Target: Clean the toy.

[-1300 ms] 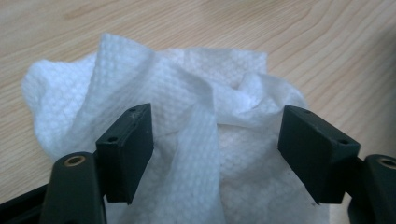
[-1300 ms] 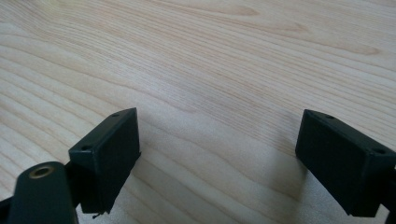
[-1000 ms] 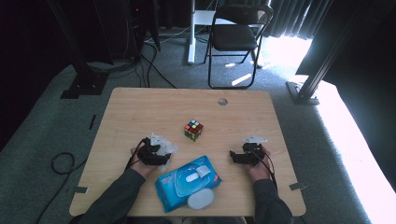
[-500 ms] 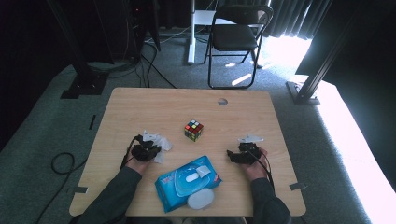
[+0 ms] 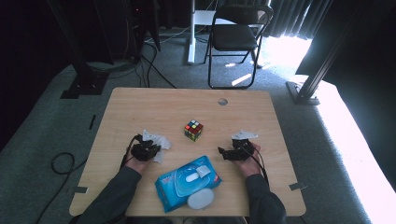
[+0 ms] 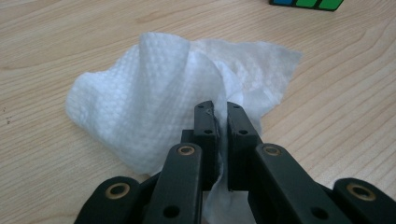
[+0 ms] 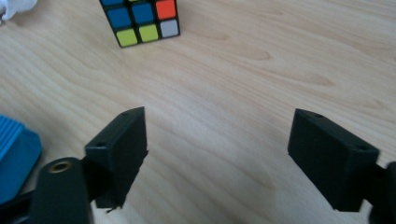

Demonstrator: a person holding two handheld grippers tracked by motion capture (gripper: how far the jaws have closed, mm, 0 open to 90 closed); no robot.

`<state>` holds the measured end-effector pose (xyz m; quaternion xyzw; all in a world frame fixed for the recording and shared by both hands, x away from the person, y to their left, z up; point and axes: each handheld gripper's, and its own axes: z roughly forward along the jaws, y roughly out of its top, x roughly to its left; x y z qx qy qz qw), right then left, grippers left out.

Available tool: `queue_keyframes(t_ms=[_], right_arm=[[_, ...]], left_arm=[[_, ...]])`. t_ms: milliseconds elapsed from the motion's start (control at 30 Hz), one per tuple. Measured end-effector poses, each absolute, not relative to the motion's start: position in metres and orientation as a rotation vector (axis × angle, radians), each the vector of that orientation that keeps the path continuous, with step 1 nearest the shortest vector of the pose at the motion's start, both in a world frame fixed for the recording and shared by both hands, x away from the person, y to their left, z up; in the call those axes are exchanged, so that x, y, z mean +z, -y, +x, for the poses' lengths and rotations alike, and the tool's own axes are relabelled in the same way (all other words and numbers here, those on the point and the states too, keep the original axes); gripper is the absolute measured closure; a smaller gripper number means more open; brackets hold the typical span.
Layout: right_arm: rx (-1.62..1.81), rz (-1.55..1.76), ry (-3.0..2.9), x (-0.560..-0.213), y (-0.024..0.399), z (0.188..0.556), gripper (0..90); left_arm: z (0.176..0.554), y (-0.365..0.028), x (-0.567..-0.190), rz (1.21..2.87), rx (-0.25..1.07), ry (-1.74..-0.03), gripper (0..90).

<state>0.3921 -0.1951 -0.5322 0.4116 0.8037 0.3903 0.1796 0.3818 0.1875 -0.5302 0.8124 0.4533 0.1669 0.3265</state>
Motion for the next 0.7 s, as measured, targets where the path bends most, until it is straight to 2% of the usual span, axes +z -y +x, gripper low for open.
queue_keyframes(t_ms=[700], right_arm=[[1.15,1.039,-2.388,-0.521,0.133,0.434,14.3]], left_arm=[[0.38,-0.19,-0.524,2.111,0.438,-1.174,85.6]])
